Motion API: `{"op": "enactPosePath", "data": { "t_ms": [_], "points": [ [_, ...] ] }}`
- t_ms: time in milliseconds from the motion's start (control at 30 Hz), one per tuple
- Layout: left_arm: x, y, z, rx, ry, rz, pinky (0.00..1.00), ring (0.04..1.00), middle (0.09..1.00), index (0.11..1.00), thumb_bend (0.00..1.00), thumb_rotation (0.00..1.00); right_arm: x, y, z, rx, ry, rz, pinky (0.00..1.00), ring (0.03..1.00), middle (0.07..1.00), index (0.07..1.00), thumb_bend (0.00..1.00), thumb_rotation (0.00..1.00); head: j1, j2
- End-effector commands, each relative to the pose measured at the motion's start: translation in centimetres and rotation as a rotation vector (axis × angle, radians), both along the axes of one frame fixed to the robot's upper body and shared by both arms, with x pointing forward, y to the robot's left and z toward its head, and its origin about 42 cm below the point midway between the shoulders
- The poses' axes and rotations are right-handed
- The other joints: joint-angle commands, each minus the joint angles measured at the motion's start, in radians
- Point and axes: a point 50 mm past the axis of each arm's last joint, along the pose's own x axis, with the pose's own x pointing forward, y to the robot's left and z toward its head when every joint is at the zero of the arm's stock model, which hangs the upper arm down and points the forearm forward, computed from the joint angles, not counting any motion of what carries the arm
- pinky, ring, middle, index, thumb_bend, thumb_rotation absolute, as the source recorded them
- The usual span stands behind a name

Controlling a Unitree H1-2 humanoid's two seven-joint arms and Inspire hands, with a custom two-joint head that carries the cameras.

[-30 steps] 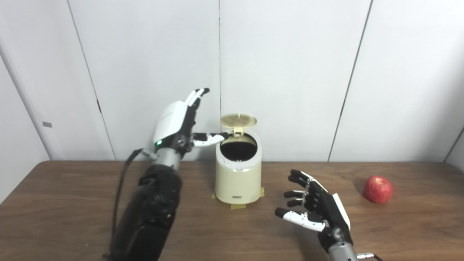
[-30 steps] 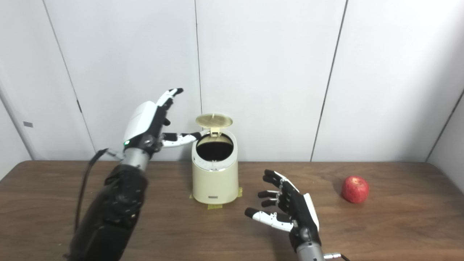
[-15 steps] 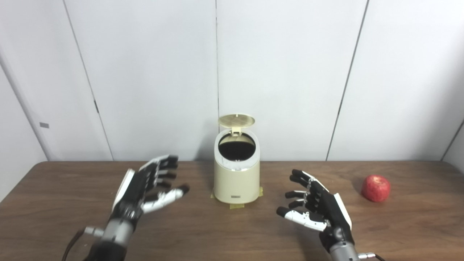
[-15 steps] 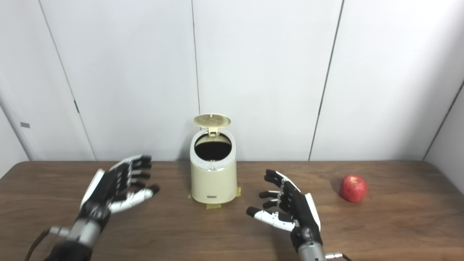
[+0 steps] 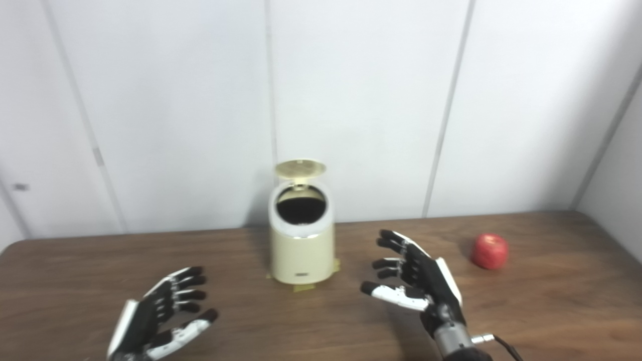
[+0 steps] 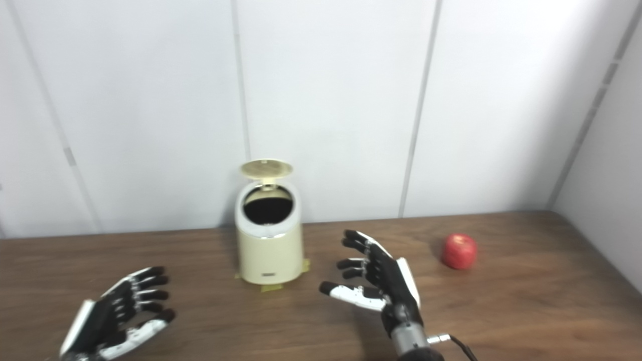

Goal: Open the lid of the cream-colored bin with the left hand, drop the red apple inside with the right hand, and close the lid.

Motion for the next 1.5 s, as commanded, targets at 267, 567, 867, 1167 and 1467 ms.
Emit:
{"op": "enactPosePath", "data": {
  "t_ms": [267, 567, 867, 1167, 1467],
  "points": [
    [1.2, 1.3, 2.0, 0.024, -0.058, -0.007, 0.67, 0.698, 0.777, 0.805, 0.61, 0.03, 3.1, -7.6, 10.6, -0.258, -0.249, -0.187, 0.56, 0.715, 0.818, 0.810, 0.80, 0.11, -0.137, -0.029],
    [1.3, 2.5, 1.8, -0.001, -0.036, -0.020, 0.68, 0.738, 0.789, 0.792, 0.61, 0.00, 4.3, -14.6, 11.9, -0.378, -0.177, -0.355, 0.65, 0.789, 0.832, 0.829, 0.81, 0.14, -0.192, -0.034],
    [1.3, 2.7, 1.9, -0.015, -0.038, -0.018, 0.67, 0.750, 0.792, 0.798, 0.63, 0.00, 3.9, -18.3, 11.3, -0.397, -0.105, -0.420, 0.70, 0.798, 0.834, 0.825, 0.78, 0.07, -0.190, -0.031],
    [1.2, 2.5, 2.4, -0.022, -0.044, -0.011, 0.65, 0.725, 0.772, 0.785, 0.63, 0.00, 4.4, -20.1, 9.2, -0.452, 0.079, -0.343, 0.81, 0.929, 0.959, 0.908, 0.79, 0.15, -0.186, -0.031],
    [1.3, 2.3, 2.7, -0.021, -0.045, -0.017, 0.64, 0.717, 0.764, 0.772, 0.64, 0.00, 5.2, -20.5, 6.7, -0.399, 0.175, -0.310, 0.88, 0.956, 0.960, 0.914, 0.87, 0.17, -0.187, -0.026]
  ]
}}
